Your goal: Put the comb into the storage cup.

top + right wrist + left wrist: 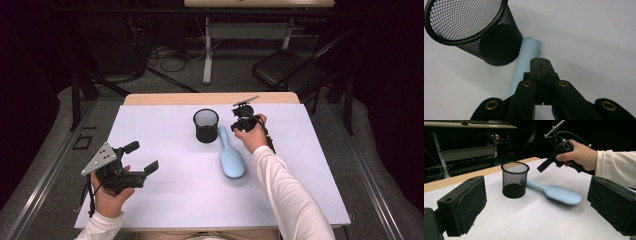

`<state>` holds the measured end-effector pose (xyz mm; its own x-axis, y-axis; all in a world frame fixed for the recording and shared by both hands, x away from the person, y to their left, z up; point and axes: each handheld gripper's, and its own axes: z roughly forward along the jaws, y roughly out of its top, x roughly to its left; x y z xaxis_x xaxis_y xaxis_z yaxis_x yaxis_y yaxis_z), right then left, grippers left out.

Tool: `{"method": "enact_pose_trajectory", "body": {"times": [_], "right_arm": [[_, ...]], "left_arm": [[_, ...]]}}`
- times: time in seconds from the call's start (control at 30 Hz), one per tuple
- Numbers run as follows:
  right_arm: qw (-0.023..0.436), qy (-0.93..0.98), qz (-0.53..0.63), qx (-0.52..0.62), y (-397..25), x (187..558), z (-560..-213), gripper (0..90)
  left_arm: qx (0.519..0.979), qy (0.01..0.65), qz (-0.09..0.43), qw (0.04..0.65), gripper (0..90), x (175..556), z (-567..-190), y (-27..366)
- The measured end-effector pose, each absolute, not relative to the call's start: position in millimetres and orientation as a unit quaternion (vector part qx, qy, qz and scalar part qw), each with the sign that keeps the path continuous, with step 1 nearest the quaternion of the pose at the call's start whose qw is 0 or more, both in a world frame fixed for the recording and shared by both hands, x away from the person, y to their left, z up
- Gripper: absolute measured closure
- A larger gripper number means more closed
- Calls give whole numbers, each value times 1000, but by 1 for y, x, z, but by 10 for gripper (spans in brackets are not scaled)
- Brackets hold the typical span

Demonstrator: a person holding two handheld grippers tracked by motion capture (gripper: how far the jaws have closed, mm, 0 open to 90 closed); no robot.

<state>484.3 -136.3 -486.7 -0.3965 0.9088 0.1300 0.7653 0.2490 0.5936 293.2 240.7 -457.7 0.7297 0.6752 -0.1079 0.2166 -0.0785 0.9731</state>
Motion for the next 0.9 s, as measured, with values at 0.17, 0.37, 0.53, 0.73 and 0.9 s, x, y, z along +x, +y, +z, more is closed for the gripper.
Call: {"method": "enact_pose_trajectory", "body": {"times": [0.17,0.37,0.53,0.73,0.9], "right_arm": [[113,781,297,537,-132,485,-495,900],[103,786,296,533,-121,483,-502,900],[107,796,288,522,-109,481,-511,900],[107,795,291,521,-105,481,-516,900],[104,799,292,515,-100,481,-519,900]], "left_arm": [[708,314,189,603,24,294,-459,240],[709,316,190,601,25,294,-459,240],[709,316,189,601,25,294,-459,240],[710,317,190,599,24,295,-460,241],[709,316,188,602,25,295,-460,241]]}}
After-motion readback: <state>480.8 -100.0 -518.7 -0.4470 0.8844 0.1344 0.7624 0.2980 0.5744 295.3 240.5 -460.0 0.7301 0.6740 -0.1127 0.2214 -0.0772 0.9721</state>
